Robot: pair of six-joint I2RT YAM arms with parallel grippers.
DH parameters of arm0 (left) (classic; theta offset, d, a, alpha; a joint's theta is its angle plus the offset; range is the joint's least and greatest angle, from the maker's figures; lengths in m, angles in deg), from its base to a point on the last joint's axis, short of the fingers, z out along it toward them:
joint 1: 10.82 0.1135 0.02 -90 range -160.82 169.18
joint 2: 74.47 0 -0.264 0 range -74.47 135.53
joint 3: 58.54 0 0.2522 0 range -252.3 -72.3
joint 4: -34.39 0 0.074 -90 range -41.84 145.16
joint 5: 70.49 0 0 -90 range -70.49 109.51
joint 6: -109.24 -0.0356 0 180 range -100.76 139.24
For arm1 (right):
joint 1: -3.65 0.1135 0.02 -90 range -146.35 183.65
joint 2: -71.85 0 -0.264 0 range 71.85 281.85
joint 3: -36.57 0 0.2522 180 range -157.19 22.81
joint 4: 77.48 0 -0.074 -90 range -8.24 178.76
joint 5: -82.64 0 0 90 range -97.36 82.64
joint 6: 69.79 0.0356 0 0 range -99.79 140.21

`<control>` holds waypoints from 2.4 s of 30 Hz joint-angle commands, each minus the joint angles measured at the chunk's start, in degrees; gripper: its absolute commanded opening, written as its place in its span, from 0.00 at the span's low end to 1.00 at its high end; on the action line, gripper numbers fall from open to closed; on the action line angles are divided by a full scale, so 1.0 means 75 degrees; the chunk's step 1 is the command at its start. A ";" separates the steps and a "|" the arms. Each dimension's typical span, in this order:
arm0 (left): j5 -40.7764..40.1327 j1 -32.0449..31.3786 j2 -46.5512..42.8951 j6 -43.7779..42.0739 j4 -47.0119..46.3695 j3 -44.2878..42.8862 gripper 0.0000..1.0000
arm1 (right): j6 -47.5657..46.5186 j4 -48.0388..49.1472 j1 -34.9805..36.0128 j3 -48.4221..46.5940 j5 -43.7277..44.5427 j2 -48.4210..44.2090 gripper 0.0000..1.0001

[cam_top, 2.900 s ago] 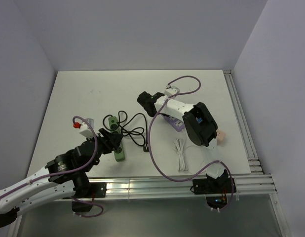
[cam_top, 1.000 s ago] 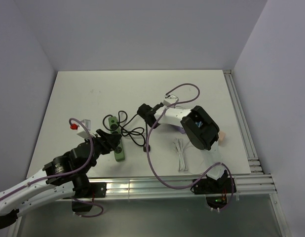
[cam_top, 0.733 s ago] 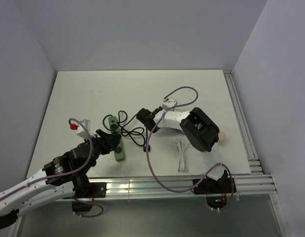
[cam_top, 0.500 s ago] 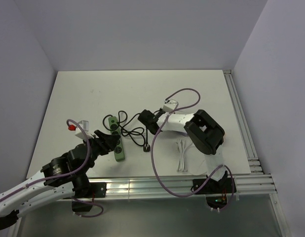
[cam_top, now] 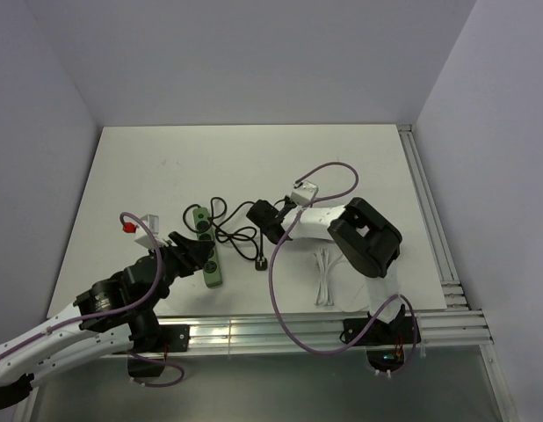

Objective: Insert the plug

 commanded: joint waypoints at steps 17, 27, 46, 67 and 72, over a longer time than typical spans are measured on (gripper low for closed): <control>0.0069 -0.0022 0.0252 0.0044 -0.0061 -0.0097 0.60 | -0.0897 -0.0490 0.0194 -0.0552 -0.2473 -0.0252 0.61; -0.0211 -0.0022 0.0123 -0.0003 0.0173 -0.0307 0.60 | -0.1472 -0.0138 0.0346 -0.0248 -0.2988 -0.1365 0.65; -0.0634 -0.0022 -0.0112 -0.0412 0.0303 -0.0659 0.61 | -0.3218 0.0709 0.0429 0.1652 -0.4877 -0.5900 0.68; -0.0142 -0.0022 0.0580 -0.0507 0.0220 -0.0905 0.60 | -0.3756 -0.0807 -0.4059 0.1451 -0.4700 -0.5866 0.93; 0.0162 -0.0022 0.0872 -0.0518 0.0267 -0.0940 0.61 | -0.4109 -0.0701 -0.4364 0.1569 -0.4992 -0.5387 0.93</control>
